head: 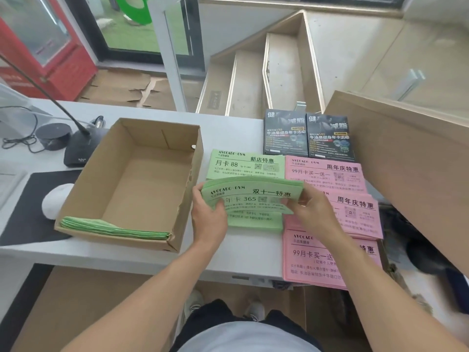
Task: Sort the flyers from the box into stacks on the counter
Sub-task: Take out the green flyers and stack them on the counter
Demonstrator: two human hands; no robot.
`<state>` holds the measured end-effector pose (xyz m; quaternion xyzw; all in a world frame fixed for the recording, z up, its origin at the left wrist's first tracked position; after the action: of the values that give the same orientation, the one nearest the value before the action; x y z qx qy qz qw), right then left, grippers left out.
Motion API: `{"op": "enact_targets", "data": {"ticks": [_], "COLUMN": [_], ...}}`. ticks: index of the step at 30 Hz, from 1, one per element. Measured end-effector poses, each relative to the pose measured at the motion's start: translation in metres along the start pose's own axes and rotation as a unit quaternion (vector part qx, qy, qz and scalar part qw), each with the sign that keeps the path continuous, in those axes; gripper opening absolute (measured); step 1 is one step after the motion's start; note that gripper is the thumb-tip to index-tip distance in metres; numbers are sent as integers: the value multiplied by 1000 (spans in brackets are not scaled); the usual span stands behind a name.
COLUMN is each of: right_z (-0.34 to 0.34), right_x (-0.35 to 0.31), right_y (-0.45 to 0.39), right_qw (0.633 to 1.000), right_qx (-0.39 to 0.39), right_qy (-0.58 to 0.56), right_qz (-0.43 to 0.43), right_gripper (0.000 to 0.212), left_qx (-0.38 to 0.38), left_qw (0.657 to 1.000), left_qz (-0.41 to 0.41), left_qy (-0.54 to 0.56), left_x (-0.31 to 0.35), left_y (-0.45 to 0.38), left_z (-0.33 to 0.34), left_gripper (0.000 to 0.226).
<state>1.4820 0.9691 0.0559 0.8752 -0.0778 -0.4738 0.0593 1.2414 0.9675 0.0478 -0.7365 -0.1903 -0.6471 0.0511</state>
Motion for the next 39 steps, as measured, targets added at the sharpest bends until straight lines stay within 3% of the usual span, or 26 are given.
{"op": "enact_targets", "data": {"ticks": [4,7,12,16,20,25,30,32,34,36,38,39], "right_z": [-2,0,9,13,16,18,31,26,22,31,57,76], "right_x": [-14,-23,-24,-26,-20,-27,-31,-41,-68,-110,-155,-175], "right_y": [-23,-51,-89,-103,-106,-101,-96,-95,-94,-86,-71,-62], "right_qw": [997,990,988,988,967,933,890,901,931,948,953,954], "right_qx": [22,22,28,41,73,102,14,46,123,166,125,67], "right_qy": [-64,-89,-2,62,220,344,456,432,340,244,196,183], "right_qz": [39,106,154,134,108,37,-1,-2,-45,-120,-196,-226], "right_gripper": [27,41,59,62,73,57,40,36,27,18,14,14], "left_qx": [17,-14,-38,-78,-105,-115,-153,-153,-137,-97,-54,-37], "left_qw": [999,996,970,964,956,955,958,980,987,987,990,990], "left_qz": [41,26,-53,-65,-80,-85,-54,22,81,117,130,131], "left_qy": [-11,-83,-234,-245,-262,-261,-237,-124,10,44,9,-20], "left_x": [26,43,52,46,37,34,53,71,91,101,99,96], "left_y": [-26,-62,-100,-124,-134,-135,-114,-97,-83,-82,-92,-99], "left_z": [8,21,40,56,60,57,44,29,0,-40,-83,-105], "left_gripper": [51,67,74,78,80,82,81,70,58,46,34,28]}}
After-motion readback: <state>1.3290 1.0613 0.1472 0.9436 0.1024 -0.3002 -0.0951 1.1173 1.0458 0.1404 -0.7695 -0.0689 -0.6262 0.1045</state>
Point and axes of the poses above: each hand's wrist, its own y-axis away from the middle knuckle, its own z-axis out of the palm, x = y × z, the point moved 3 cm from there along -y, towards the middle knuckle, and after that the axes turned 8 degrees about y, right-handed, at the moved point
